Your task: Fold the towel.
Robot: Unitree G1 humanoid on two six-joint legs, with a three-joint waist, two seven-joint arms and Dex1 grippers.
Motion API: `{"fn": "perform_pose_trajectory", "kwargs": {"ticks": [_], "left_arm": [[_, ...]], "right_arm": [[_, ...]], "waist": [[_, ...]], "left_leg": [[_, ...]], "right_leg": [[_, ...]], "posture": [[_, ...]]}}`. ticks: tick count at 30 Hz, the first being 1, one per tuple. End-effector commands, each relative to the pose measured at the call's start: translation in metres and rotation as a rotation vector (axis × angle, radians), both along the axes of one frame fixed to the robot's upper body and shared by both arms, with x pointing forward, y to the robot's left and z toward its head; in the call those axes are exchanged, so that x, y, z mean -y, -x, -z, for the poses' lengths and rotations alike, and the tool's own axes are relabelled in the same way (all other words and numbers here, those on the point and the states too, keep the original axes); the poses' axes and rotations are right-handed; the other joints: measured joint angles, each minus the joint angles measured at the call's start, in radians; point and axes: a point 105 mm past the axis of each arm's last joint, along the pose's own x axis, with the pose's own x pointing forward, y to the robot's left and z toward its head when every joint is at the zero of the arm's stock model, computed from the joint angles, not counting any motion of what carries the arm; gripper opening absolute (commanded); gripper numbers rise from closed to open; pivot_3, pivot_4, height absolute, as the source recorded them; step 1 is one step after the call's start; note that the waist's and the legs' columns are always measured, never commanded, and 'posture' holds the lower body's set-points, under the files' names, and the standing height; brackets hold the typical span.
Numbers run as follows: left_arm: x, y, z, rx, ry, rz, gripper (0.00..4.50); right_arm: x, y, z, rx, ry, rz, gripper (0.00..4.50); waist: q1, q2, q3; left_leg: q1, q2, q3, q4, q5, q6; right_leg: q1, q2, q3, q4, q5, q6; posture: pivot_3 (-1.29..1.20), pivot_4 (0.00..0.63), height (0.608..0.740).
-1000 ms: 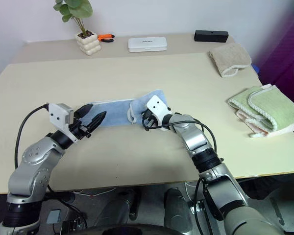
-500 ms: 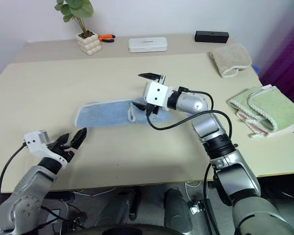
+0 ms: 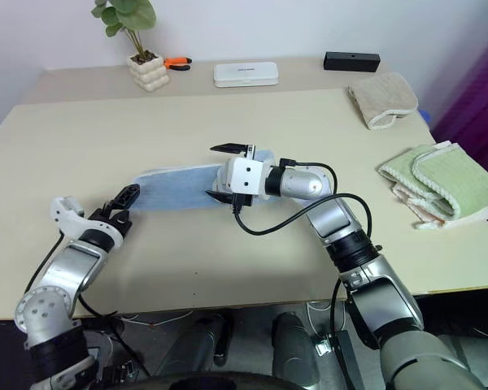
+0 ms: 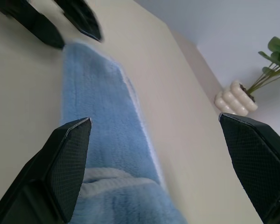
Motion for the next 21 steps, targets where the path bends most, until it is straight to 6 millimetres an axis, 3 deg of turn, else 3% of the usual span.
{"fn": "perform_pose_trajectory", "kwargs": {"ticks": [1,4,7,11,15,17,21], "left_arm": [[0.005,-0.010,-0.006,0.015,0.048,0.004,3.13],[0.004,-0.016,-0.007,0.017,0.082,-0.012,1.62],[-0.011,-0.018,-0.019,0.078,0.059,-0.084,0.05],[-0.044,-0.007,-0.045,0.178,-0.164,-0.172,0.01],[-0.061,0.006,-0.083,0.305,-0.376,-0.158,0.01],[-0.059,0.010,-0.095,0.347,-0.476,-0.098,0.01],[-0.031,0.011,-0.107,0.417,-0.663,0.103,0.01]], "right_arm": [[-0.002,0.007,-0.011,0.047,-0.015,-0.013,4.50],[-0.001,0.008,-0.010,0.046,-0.013,-0.003,4.50],[0.005,0.008,-0.007,0.038,-0.007,0.021,4.50],[0.018,0.004,-0.003,-0.087,-0.065,0.107,4.50],[0.030,0.010,-0.003,-0.272,-0.172,0.142,4.50],[0.035,0.013,0.000,-0.304,-0.176,0.152,4.50],[0.039,0.013,0.008,-0.327,-0.156,0.179,4.50]], "waist": [[0.001,0.000,0.000],[0.000,0.000,0.000],[0.000,0.000,0.000],[-0.003,0.000,0.000],[0.000,0.000,0.000],[0.000,0.000,0.000],[0.002,0.000,0.000]], "left_leg": [[0.000,0.000,0.000,0.000,0.000,0.000],[0.000,0.000,0.000,0.000,0.000,0.000],[0.000,0.000,0.000,0.000,0.000,0.000],[0.000,0.000,0.000,0.000,0.000,0.000],[0.000,0.000,0.001,-0.001,0.000,0.000],[0.000,0.001,0.001,-0.001,0.000,0.000],[0.000,0.000,0.001,-0.001,0.000,0.000]], "right_leg": [[0.000,0.000,0.000,0.000,0.000,0.000],[0.000,0.000,0.000,0.000,0.000,0.000],[0.000,0.000,0.000,0.000,0.000,0.000],[0.000,0.000,0.000,0.000,0.000,0.000],[-0.001,0.000,0.001,0.000,0.000,-0.001],[-0.001,0.000,0.001,0.000,0.000,-0.001],[-0.001,0.000,0.001,-0.001,-0.001,-0.004]], "posture": [[0.00,0.150,0.740],[0.00,0.150,0.740],[0.00,0.150,0.740],[0.00,0.150,0.740],[0.00,0.150,0.740],[0.00,0.150,0.740],[0.00,0.150,0.740]]}}
